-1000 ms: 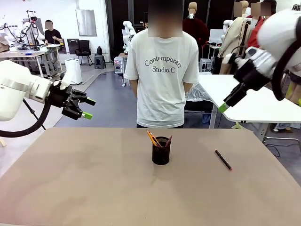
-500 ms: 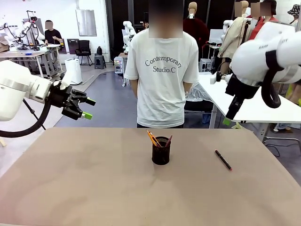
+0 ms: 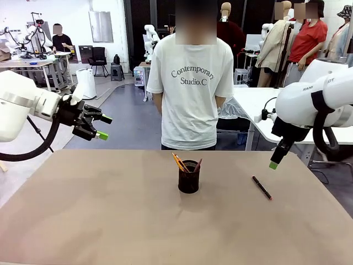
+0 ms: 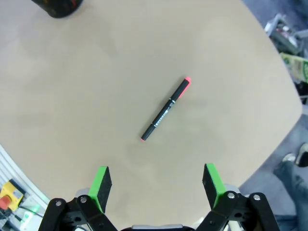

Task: Place the pens into the pen holder.
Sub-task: Pick up a writing instrument from the table and place it into the Pen holder.

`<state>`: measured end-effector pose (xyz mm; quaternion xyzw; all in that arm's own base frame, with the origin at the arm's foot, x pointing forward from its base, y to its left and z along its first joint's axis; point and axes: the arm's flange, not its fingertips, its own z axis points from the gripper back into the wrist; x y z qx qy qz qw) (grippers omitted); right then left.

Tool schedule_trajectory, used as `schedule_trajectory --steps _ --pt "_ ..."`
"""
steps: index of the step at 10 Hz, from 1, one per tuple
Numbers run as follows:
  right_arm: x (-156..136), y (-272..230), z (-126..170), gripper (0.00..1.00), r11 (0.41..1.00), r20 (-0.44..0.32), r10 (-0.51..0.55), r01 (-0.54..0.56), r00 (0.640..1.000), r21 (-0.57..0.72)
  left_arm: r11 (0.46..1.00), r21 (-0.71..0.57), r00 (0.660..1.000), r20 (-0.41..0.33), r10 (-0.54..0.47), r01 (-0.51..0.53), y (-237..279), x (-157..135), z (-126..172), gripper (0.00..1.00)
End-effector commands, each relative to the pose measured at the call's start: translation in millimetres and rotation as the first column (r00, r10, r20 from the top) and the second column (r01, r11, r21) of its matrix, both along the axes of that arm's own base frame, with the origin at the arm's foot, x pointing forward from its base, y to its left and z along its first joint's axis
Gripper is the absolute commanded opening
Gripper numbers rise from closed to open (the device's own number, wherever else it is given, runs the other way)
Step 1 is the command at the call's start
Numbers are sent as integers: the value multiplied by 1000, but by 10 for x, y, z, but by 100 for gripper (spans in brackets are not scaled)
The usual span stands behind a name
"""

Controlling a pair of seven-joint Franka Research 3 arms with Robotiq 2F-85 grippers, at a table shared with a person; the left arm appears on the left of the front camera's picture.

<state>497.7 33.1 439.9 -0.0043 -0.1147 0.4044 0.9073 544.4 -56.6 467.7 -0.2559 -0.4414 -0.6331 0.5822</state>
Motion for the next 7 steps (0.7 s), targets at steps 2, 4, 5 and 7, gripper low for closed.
schedule_trajectory --steps 2,4,5,7 --pt "28 94 114 100 1000 11 26 -26 1000 -6 1000 -5 1000 9 -3 3 5 -3 0 100" --pt "28 94 114 100 1000 11 26 -26 1000 -6 1000 -5 1000 9 -3 3 5 -3 0 100" --pt "28 94 114 100 1000 11 26 -26 1000 -6 1000 -5 1000 9 -3 3 5 -3 0 100" --pt "14 99 78 100 1000 12 20 -20 1000 -1 1000 -5 1000 9 -3 3 5 -3 0 100"
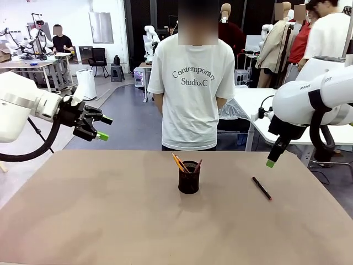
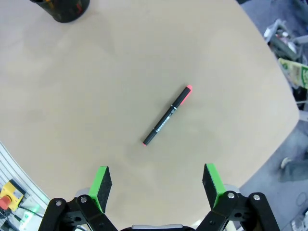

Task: Place the pens into the pen holder.
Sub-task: Pick up a writing instrument from the table and place it into the Pen holder.

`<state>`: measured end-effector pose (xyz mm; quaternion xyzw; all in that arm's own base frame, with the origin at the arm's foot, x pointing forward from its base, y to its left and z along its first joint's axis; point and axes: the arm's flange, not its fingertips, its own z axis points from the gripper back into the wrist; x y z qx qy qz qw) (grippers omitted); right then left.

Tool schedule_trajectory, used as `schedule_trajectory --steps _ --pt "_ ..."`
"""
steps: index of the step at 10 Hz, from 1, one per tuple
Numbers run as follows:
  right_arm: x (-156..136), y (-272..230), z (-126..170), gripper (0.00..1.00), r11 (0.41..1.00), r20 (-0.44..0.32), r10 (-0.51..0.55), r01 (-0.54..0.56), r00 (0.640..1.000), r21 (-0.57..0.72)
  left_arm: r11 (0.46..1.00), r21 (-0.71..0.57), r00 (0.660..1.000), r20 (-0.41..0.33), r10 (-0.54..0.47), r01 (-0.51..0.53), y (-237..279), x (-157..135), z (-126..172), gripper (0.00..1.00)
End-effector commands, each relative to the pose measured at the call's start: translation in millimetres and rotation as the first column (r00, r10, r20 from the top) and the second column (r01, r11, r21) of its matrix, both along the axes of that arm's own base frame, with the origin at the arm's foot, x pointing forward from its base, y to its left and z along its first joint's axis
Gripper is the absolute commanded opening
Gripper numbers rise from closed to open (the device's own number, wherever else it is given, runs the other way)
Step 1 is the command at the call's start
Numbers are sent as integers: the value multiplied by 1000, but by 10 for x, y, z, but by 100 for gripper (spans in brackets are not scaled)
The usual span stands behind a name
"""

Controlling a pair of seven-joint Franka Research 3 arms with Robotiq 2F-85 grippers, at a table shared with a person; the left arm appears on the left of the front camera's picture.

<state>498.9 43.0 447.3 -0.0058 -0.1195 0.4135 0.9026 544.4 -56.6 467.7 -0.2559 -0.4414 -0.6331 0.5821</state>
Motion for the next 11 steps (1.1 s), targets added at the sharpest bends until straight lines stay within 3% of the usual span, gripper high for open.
schedule_trajectory --steps 1,4,6,11 --pt "42 153 -144 100 997 52 -53 56 997 -46 1000 -5 1000 9 -3 3 5 -3 0 100" --pt "255 288 -555 100 976 -61 -217 214 974 -46 1000 -5 1000 9 -3 3 5 -3 0 100" --pt "455 340 -768 100 954 -38 -298 296 954 -45 1000 -5 1000 9 -3 3 5 -3 0 100" --pt "833 300 -1062 100 853 -84 -517 521 852 28 1000 -5 1000 9 -3 3 5 -3 0 100"
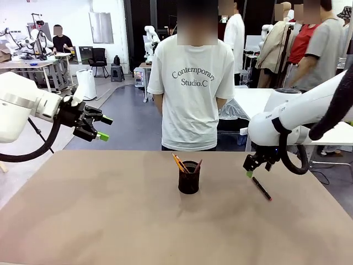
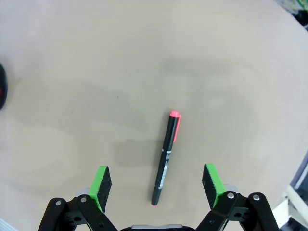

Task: Place the pens into the pen holder.
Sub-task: Pick up a writing instrument from the table and place it into the Pen holder.

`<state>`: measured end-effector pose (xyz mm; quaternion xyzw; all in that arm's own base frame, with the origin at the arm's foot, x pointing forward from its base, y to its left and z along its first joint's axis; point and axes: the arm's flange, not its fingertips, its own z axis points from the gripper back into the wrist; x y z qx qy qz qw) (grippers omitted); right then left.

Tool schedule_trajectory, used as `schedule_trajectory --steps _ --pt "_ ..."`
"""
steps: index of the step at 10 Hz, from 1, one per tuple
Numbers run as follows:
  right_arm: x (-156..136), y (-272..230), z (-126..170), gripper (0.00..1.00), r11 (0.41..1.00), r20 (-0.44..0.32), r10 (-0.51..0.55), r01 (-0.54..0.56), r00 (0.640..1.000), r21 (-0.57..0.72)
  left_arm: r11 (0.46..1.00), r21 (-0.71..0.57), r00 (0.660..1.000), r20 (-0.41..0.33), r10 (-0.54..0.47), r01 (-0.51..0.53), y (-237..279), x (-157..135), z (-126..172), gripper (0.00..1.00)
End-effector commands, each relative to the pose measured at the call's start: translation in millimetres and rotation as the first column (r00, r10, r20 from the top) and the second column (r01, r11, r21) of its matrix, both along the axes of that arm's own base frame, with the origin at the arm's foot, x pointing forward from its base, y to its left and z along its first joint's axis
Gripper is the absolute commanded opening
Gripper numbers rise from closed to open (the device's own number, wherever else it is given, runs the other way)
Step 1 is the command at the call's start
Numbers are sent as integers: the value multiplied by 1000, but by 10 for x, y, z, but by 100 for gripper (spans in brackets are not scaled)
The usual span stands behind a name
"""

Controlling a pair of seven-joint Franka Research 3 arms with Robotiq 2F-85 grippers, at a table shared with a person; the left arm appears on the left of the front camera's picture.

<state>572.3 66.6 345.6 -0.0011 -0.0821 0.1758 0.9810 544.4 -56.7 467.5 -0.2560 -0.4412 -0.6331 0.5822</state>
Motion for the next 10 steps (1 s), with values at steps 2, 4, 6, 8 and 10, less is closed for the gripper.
schedule_trajectory --steps 2,4,6,8,10 --pt "132 85 -54 100 996 -9 71 -70 997 56 1000 -5 1000 9 -2 3 5 -2 3 100" --pt "51 1 -58 100 999 -5 -32 32 999 4 1000 -5 1000 9 -2 3 5 -2 3 100" --pt "79 49 -91 100 1000 -9 -15 15 1000 10 1000 -5 1000 9 -2 3 5 -2 3 100" --pt "263 -13 -238 100 997 -77 -77 78 994 7 1000 -5 1000 9 -2 3 5 -2 3 100" --pt "305 -54 -323 100 994 -96 -107 108 990 2 1000 -5 1000 9 -2 3 5 -2 3 100"
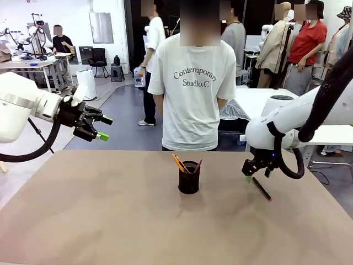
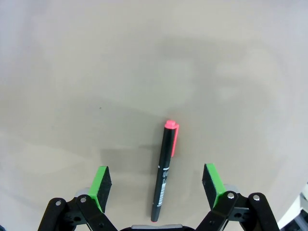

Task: Place the pens into the pen holder.
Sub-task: Pick up a writing instrument from the table and place it into the Pen holder.

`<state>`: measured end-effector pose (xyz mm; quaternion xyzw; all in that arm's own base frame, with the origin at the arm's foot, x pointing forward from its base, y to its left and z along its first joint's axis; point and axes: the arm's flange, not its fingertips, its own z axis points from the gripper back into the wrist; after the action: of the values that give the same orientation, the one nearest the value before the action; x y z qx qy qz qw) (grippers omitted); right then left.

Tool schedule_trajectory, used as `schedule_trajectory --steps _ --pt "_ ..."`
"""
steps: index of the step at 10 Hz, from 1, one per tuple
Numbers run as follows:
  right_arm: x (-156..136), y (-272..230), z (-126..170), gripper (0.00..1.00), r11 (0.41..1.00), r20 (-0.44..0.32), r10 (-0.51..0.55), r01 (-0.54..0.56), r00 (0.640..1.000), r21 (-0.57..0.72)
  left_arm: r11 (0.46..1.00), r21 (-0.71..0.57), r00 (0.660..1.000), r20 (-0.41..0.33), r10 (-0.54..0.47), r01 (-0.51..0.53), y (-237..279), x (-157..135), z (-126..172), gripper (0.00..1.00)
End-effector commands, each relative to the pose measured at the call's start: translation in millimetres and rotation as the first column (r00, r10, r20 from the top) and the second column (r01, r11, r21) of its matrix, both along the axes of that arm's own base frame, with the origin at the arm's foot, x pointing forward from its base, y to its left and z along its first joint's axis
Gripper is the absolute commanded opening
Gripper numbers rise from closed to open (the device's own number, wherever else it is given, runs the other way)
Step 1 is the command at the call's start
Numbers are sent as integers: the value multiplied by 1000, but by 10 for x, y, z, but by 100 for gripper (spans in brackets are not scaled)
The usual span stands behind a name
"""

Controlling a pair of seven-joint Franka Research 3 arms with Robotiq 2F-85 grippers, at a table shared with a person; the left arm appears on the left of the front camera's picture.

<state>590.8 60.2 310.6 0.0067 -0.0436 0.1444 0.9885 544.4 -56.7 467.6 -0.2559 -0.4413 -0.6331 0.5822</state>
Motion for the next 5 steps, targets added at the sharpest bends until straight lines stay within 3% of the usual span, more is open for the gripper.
schedule_trajectory --steps 1,5 --pt "134 9 3 100 999 -16 -53 53 998 -4 1000 -5 1000 9 -3 3 5 -3 1 100" --pt "244 6 -123 100 996 -41 -84 84 996 -9 1000 -5 1000 9 -3 3 5 -3 1 100"
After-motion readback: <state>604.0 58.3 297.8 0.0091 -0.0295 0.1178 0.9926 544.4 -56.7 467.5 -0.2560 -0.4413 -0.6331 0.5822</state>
